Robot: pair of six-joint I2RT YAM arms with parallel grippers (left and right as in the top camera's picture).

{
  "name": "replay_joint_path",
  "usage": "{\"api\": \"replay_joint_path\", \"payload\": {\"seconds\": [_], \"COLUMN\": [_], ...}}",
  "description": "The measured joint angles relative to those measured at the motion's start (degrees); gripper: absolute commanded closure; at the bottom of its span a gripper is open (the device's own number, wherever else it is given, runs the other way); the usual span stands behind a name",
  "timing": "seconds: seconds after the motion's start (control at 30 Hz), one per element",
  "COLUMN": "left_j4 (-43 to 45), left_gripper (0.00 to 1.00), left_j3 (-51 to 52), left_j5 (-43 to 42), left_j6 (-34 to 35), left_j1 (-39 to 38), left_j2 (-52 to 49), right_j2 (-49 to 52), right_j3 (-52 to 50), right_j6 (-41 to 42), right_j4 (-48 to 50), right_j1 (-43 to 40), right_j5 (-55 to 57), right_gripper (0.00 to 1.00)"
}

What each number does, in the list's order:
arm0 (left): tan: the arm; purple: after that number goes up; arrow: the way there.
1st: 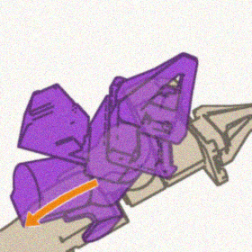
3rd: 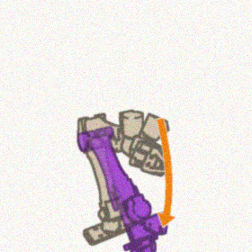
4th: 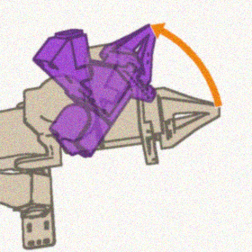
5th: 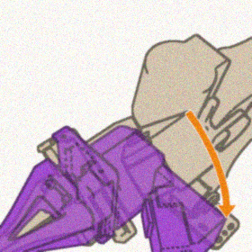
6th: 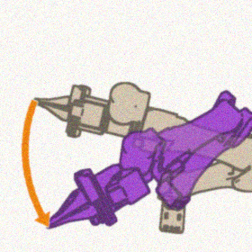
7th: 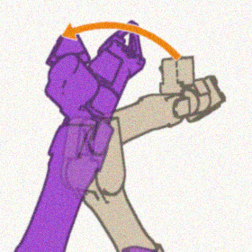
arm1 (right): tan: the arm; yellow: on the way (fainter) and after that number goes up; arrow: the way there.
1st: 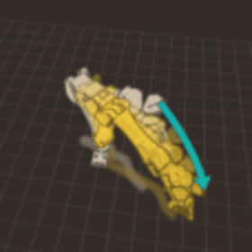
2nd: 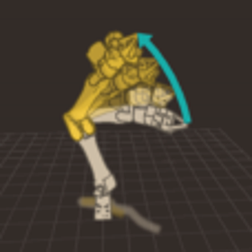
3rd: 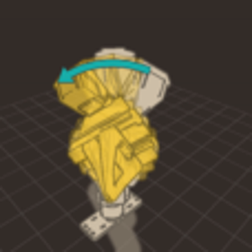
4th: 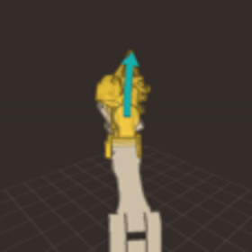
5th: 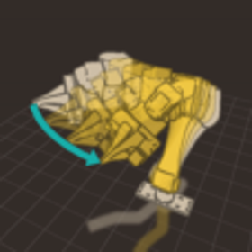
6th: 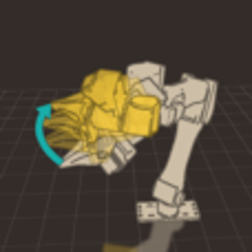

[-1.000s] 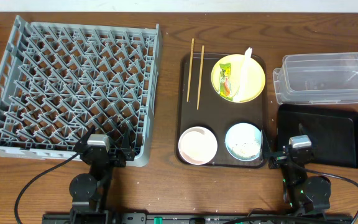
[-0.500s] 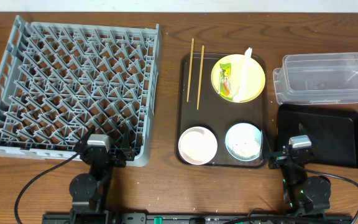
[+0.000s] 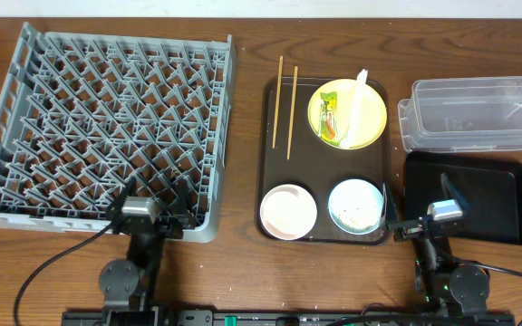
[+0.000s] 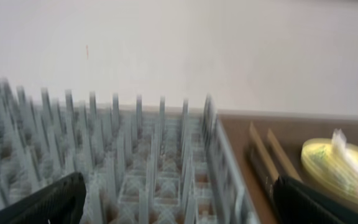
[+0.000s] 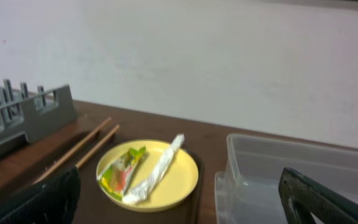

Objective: Sort waste into correct bins and load items into the dishwasher
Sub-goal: 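Reach the right gripper to the green wrapper on the yellow plate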

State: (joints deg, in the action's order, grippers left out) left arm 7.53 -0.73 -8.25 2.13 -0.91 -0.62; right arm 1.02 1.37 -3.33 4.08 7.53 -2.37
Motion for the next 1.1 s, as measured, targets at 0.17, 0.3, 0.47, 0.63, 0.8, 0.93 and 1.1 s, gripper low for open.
{"api": "replay_joint_path", "payload": {"seconds": [0.17, 0.3, 0.47, 0.63, 0.8, 0.93, 1.1], "left_j4": [3.41, -2.05, -16.59, -35.08, -48.15, -50.6, -53.62], "left_gripper": [0.02, 0.02, 0.02, 0.02, 0.02, 0.02, 0.02], "left_j3": [-4.59, -14.53, -32.17, -52.54, -66.97, -69.72, -69.77], "left_j5": [0.09, 0.04, -0.42, -3.19, -5.05, -5.4, -5.42], "left_j6": [1.16, 1.53, 2.08, 2.38, 2.4, 2.4, 2.38], "left_j1": [0.0, 0.0, -0.02, -0.07, -0.07, -0.07, -0.07], "left_j2": [-1.33, -7.65, -22.67, -39.41, -51.76, -57.2, -61.24], "right_j2": [3.08, 11.52, 30.29, 50.21, 67.1, 75.71, 83.08], "right_j3": [8.37, 20.26, 40.3, 62.16, 79.17, 83.47, 83.56], "right_j6": [1.25, 1.57, 2.03, 5.33, 7.1, 8.55, 11.3], "right_j4": [-5.55, -11.8, -24.79, -42.62, -55.82, -55.47, -53.24], "right_j1": [0.0, 0.0, 0.0, 0.0, 0.0, 0.0, 0.0], "right_j5": [-0.66, -1.51, -4.79, -7.04, -7.93, -8.72, -14.19], "right_gripper": [0.01, 0.01, 0.01, 0.01, 0.01, 0.01, 0.01]}}
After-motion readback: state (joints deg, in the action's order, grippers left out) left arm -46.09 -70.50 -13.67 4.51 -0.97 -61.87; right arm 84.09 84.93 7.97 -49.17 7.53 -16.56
